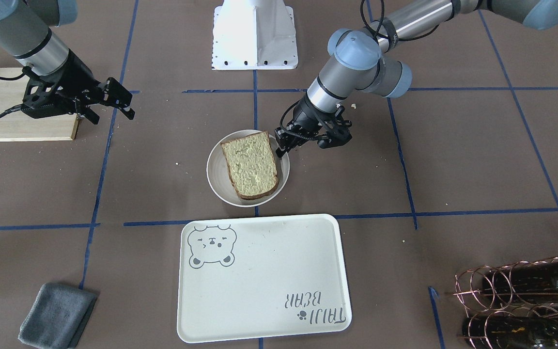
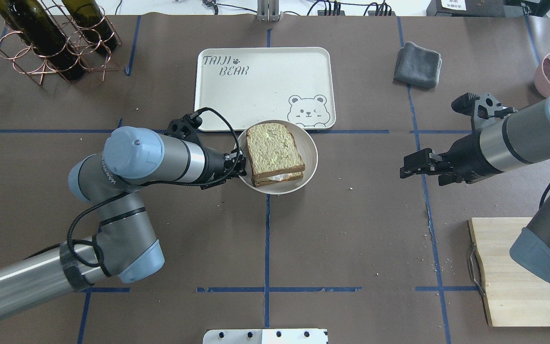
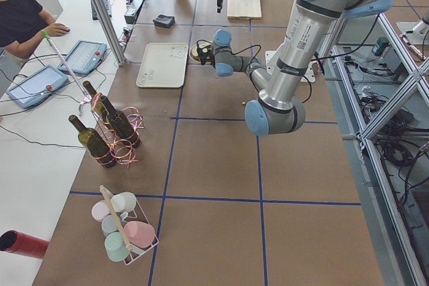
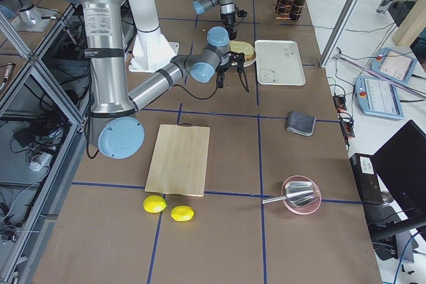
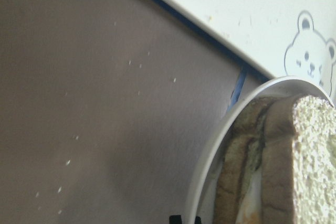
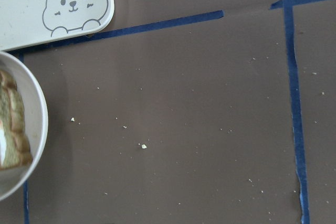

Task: Make sandwich and place on tray
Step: 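Slide the plate with the left gripper onto the BEAR tray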

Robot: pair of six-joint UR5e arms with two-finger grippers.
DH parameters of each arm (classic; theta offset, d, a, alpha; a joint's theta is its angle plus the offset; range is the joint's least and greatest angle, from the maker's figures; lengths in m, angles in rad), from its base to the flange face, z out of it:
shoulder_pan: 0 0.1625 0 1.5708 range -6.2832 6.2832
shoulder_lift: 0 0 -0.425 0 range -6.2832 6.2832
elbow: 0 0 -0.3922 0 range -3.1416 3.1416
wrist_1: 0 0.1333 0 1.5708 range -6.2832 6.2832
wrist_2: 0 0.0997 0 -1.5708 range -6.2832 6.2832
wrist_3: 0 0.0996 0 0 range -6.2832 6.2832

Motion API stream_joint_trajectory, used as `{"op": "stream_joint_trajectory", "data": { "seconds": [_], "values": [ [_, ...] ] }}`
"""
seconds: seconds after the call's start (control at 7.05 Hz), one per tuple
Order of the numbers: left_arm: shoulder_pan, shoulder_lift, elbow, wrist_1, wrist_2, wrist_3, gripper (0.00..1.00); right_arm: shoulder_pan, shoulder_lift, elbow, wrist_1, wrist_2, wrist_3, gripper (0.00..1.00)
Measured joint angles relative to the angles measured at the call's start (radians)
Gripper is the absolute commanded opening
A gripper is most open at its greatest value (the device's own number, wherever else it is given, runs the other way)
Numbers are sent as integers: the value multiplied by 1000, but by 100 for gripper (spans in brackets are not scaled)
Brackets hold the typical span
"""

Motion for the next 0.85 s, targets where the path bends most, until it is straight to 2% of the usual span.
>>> {"op": "stream_joint_trajectory", "data": {
  "seconds": [0.43, 0.71, 0.85],
  "values": [
    [-76, -274, 342, 83, 59, -118, 0, 17, -57, 39, 12, -1, 0, 100],
    [-94, -330, 467, 41, 64, -124, 0, 17, -80, 41, 40, -1, 1, 100],
    [-96, -337, 496, 15, 64, -123, 30, 17, -83, 40, 46, 0, 1, 100]
  ]
}}
